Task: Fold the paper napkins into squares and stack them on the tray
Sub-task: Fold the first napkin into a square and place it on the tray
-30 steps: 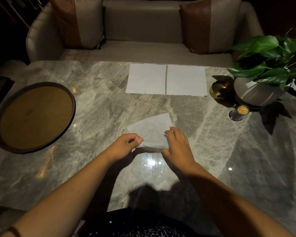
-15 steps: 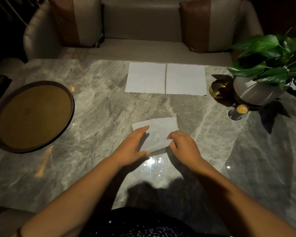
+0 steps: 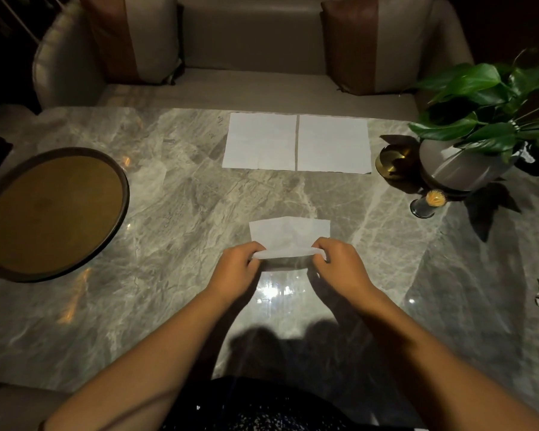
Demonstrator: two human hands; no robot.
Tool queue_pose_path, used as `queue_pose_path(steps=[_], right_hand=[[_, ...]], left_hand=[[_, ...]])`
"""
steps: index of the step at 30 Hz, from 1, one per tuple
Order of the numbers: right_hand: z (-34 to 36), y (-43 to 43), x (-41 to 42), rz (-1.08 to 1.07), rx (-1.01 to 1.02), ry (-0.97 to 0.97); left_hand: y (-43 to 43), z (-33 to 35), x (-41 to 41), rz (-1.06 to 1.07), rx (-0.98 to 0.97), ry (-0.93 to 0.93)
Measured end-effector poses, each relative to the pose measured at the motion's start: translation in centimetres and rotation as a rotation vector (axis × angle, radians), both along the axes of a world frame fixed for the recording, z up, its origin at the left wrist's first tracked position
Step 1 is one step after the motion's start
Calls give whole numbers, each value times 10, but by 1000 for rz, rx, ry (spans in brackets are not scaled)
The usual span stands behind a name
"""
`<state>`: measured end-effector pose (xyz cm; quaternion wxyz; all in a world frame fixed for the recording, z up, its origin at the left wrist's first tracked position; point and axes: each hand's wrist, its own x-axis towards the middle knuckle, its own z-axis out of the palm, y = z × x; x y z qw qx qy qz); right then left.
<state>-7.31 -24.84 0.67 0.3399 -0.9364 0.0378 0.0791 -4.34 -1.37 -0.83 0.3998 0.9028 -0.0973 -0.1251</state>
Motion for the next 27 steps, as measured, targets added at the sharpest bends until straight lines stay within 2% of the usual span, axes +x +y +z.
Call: queue_pose_path(steps=[4, 7, 13, 19, 27], right_hand=[[-5, -7, 3, -15, 65, 11], [-4, -10, 4, -43, 197, 14], [1, -14, 11, -54, 358, 13], [-7, -29, 18, -23, 382, 125], [-22, -26, 19, -246, 419, 55]], left_hand=[[8, 1, 8, 17, -30, 100], [13, 1, 13, 0, -36, 123], [19, 4, 25, -184, 16, 198], [26, 7, 40, -236, 18, 287], [13, 3, 40, 19, -124, 292]])
